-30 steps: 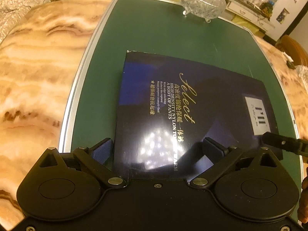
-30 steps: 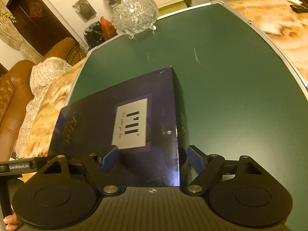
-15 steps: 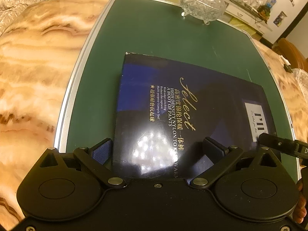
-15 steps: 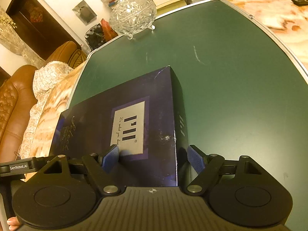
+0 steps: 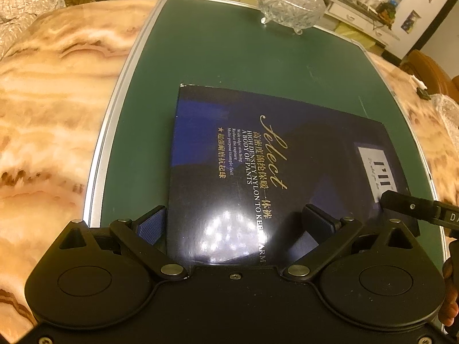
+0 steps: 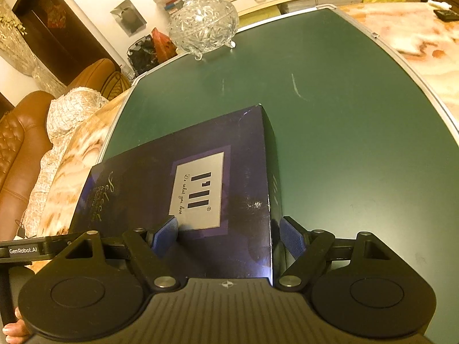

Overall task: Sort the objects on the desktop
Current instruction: 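Close the left tool on one lid edge while the right tool grips the opposite edge, then lift the dark blue lid off the table with both tools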

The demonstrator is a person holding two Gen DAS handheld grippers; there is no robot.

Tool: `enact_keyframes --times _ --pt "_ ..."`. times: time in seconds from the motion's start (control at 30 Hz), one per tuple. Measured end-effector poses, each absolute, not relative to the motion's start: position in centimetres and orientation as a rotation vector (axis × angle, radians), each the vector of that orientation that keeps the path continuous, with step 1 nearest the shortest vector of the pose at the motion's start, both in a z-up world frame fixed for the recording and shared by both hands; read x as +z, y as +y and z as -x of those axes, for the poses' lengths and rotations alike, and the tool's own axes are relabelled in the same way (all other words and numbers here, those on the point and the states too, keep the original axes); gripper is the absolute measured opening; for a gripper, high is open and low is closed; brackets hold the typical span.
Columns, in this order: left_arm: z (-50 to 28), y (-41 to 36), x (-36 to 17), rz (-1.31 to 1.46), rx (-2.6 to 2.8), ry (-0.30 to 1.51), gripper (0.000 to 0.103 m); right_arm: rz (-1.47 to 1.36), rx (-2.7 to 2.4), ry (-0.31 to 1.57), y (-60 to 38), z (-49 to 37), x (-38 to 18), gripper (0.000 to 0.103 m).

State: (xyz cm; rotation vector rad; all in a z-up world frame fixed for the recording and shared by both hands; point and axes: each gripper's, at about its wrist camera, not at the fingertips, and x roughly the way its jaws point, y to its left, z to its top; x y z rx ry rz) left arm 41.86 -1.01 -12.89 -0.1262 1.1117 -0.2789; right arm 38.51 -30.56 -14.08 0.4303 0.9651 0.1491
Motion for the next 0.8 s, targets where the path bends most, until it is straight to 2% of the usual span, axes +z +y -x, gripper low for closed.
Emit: enact_keyframes --times 0.8 --pt "-39.1 -1.7 -10.1 0.080 -0.286 1.059 0.100 -0.360 0.148 0.923 -29.8 -36.0 -11.4 0.082"
